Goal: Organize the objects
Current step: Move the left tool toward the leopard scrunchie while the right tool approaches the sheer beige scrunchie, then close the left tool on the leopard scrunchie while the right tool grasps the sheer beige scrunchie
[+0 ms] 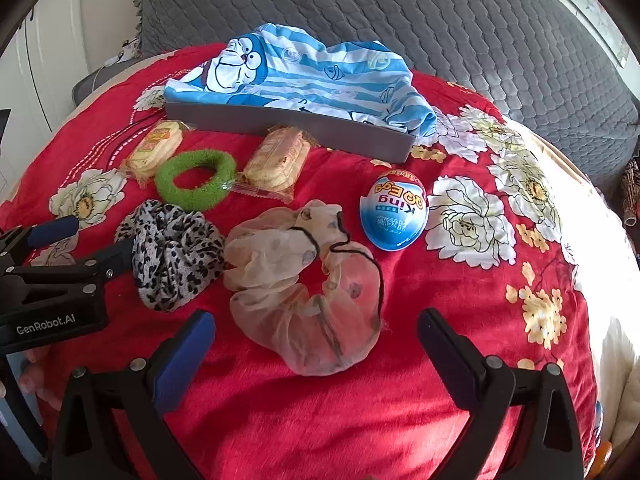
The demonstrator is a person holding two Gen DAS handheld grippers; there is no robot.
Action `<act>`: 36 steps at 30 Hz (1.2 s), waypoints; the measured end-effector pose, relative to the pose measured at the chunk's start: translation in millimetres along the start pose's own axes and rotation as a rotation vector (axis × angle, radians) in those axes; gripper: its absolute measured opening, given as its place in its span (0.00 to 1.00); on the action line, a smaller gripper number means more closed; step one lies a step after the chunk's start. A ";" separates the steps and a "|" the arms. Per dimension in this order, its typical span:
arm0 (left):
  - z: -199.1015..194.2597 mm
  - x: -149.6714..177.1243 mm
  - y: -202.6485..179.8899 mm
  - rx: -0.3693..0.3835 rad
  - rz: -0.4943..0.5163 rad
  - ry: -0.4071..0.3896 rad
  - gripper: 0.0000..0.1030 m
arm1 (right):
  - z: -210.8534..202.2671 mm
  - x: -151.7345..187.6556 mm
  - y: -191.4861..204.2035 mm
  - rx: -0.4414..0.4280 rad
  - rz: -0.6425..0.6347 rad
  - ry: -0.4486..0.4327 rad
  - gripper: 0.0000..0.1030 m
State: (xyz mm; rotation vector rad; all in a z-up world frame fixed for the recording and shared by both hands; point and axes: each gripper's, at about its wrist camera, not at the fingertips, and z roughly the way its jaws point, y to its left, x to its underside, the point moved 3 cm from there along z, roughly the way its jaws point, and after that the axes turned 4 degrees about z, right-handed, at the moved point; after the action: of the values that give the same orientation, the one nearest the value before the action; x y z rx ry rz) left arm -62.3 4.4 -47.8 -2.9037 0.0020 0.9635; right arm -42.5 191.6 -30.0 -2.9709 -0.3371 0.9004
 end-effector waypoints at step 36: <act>35.1 -14.3 -5.9 0.159 -0.058 0.034 0.86 | 32.5 -5.6 -8.3 -0.104 0.055 0.039 0.62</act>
State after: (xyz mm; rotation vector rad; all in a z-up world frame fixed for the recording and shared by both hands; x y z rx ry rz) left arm -94.6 12.7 -66.8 -2.7581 -0.0029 0.8630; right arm -66.6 197.1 -53.3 -3.1024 -0.3119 0.8546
